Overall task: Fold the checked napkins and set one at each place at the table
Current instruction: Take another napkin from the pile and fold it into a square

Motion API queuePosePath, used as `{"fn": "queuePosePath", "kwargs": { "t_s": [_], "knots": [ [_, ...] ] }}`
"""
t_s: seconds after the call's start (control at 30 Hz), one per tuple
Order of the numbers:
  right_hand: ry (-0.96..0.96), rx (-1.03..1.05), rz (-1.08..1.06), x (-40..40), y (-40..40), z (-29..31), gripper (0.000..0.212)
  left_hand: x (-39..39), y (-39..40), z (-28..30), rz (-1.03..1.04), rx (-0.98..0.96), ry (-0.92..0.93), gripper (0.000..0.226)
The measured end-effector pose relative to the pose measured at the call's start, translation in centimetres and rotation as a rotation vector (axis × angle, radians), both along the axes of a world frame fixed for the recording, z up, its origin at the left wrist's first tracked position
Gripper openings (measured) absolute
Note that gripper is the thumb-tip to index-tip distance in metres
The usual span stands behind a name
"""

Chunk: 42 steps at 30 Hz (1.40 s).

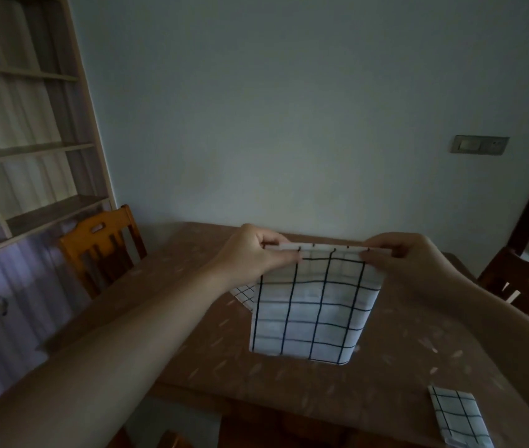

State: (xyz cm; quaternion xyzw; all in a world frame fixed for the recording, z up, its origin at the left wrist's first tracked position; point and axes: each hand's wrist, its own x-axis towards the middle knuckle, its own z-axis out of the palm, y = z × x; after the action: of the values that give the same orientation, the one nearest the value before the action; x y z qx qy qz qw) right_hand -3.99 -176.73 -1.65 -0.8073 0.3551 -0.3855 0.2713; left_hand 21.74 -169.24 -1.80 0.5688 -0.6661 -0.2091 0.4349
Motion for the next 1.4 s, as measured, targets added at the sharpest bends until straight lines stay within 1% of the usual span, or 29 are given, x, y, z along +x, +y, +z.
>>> {"fn": "queuePosePath", "kwargs": {
  "t_s": [0.07, 0.13, 0.2, 0.27, 0.33, 0.43, 0.5, 0.6, 0.7, 0.73, 0.77, 0.8, 0.9, 0.97, 1.03, 1.17, 1.23, 1.3, 1.4],
  "knots": [
    [-0.038, 0.009, -0.014, -0.7, -0.4, 0.0, 0.014, 0.1, -0.1, 0.1, 0.039, -0.006, 0.197, 0.004],
    [0.010, -0.024, -0.022, -1.1, -0.6, -0.2, 0.014, -0.1, -0.2, 0.0, 0.051, -0.027, 0.312, 0.005],
    [0.136, -0.081, -0.034, -0.8, -0.1, 0.1, 0.010, -0.8, -0.3, -0.1, 0.035, -0.036, 0.319, 0.003],
    [0.214, -0.154, -0.033, 0.4, 1.0, 0.5, 0.019, -1.5, -0.4, 0.1, 0.025, -0.040, 0.323, 0.001],
    [0.218, -0.235, 0.008, 1.7, 2.0, 0.8, 0.025, -2.0, -0.5, 0.2, 0.014, -0.035, 0.336, 0.003],
    [0.174, -0.345, 0.041, 3.5, 2.9, 1.1, 0.018, -2.4, -0.6, 0.2, -0.011, -0.026, 0.364, 0.004],
    [0.129, -0.373, 0.057, 4.1, 3.0, 1.3, 0.012, -2.4, -0.5, 0.1, -0.033, -0.029, 0.361, 0.009],
    [0.102, -0.357, 0.056, 4.6, 3.0, 1.4, 0.014, -2.2, -0.1, 0.1, -0.067, 0.013, 0.369, 0.019],
    [0.097, -0.352, 0.050, 4.6, 2.9, 1.5, 0.011, -2.1, 0.5, 0.5, -0.143, 0.181, 0.365, 0.051],
    [0.109, -0.375, 0.040, 4.5, 2.8, 1.5, 0.011, -2.1, 0.6, 0.8, -0.146, 0.255, 0.394, 0.058],
    [0.125, -0.404, 0.035, 4.5, 2.8, 1.5, 0.011, -2.1, 0.7, 1.2, -0.133, 0.321, 0.453, 0.057],
    [0.139, -0.426, 0.036, 4.5, 2.9, 1.6, 0.011, -1.9, 0.6, 1.4, -0.143, 0.358, 0.475, 0.051],
    [0.177, -0.451, 0.037, 4.4, 2.9, 1.7, 0.009, -2.1, 0.4, 2.2, -0.144, 0.363, 0.359, 0.022],
    [0.178, -0.445, 0.034, 4.3, 2.8, 1.8, 0.010, -2.0, -0.1, 2.3, -0.122, 0.341, 0.312, 0.010],
    [0.171, -0.431, 0.033, 4.1, 2.8, 1.8, 0.011, -1.9, -0.8, 1.9, -0.095, 0.359, 0.308, 0.017],
    [0.143, -0.373, 0.039, 3.6, 2.9, 1.7, 0.010, -2.4, -1.2, 1.6, -0.087, 0.449, 0.397, 0.031],
    [0.153, -0.298, 0.048, 3.3, 3.0, 1.8, 0.009, -2.9, -1.0, 1.6, -0.074, 0.480, 0.434, 0.034],
    [0.185, -0.189, 0.055, 3.2, 3.0, 1.9, 0.009, -3.1, -0.9, 1.6, -0.056, 0.478, 0.465, 0.031],
    [0.198, -0.027, 0.074, 3.1, 2.8, 1.9, 0.021, -3.2, -0.9, 1.4, -0.041, 0.401, 0.523, 0.033]
  ]
}}
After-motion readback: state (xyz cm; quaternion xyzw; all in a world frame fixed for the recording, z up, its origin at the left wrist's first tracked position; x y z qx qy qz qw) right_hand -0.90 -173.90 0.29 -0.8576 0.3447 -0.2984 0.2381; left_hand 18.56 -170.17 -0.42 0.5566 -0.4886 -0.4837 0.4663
